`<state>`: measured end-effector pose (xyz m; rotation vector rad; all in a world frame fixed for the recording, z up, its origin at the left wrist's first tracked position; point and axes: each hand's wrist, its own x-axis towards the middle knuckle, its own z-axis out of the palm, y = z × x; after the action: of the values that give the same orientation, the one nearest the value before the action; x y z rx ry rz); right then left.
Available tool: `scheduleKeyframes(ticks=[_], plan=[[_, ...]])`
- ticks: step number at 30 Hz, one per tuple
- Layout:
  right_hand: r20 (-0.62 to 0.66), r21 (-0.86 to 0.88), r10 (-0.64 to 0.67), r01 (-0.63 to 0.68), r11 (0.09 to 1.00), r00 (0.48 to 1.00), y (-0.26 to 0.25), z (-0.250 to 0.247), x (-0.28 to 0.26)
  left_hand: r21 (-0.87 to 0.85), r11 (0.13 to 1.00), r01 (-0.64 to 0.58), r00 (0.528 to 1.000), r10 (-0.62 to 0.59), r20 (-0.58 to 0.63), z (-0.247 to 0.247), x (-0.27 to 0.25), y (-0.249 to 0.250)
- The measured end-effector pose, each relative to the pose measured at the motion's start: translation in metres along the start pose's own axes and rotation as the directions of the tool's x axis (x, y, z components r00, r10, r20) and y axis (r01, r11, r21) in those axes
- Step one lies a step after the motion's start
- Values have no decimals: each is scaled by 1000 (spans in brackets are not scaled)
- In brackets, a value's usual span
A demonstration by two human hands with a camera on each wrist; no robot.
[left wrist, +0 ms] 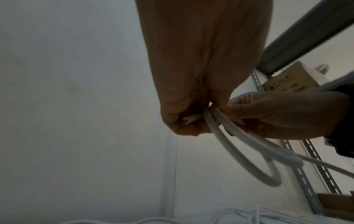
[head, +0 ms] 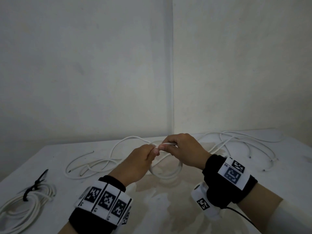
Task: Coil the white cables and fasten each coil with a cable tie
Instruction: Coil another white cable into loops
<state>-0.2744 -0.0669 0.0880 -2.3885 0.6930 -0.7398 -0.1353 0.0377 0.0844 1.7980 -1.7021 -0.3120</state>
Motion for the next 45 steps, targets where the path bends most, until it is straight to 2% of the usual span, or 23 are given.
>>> scheduleKeyframes(ticks=[3, 5, 10, 14, 18, 21, 24, 26, 27, 29, 31, 33, 39, 43, 45], plan=[[31, -15, 9, -8, 1000, 999, -3, -1, -1, 67, 997, -39, 999, 39, -6, 0, -1, -1], [26, 5, 9, -10, 1000, 1000, -4, -4, 0, 34, 999, -41, 999, 42, -26, 0, -1, -1], [-31, 95, -10, 13, 995, 999, -5, -5, 6, -288, 958, 3, 995, -31, -95, 4, -1, 0], [-82, 90, -48, 55, 994, 995, 7, -10, 4, -375, 927, 1, 981, -75, -181, 0, 0, -5], [-124, -43, -11, 5, 999, 992, 40, -18, -8, -447, 893, 45, 943, -186, -277, -14, -1, -21], [-167, -171, 56, -84, 982, 984, 64, -28, -15, -560, 826, 68, 903, -290, -318, -26, 1, -36], [-176, -204, 115, -150, 967, 978, 71, -32, -19, -639, 766, 61, 883, -340, -324, -31, 3, -44], [-227, -383, 4, -93, 919, 974, 67, -27, -18, -664, 747, 46, 870, -356, -341, -29, 5, -41], [-237, -496, -111, -22, 868, 965, 66, -22, -17, -671, 741, 34, 860, -363, -358, -27, 6, -38], [-162, -646, -292, 123, 754, 943, 63, -8, -17, -666, 746, 2, 843, -359, -400, -24, 9, -33], [-60, -732, -401, 233, 640, 914, 53, 5, -19, -654, 756, -24, 834, -345, -431, -22, 10, -30], [10, -740, -444, 305, 600, 896, 42, 17, -24, -626, 779, -34, 837, -320, -444, -21, 10, -30], [-2, -715, -587, 409, 566, 809, 8, 34, -28, -570, 822, -14, 829, -309, -466, -10, 16, -24], [-13, -718, -660, 452, 528, 751, -10, 42, -25, -569, 822, 22, 857, -308, -412, 6, 19, -12], [-19, -724, -674, 454, 519, 739, -16, 44, -23, -563, 826, 28, 871, -296, -391, 11, 18, -6]])
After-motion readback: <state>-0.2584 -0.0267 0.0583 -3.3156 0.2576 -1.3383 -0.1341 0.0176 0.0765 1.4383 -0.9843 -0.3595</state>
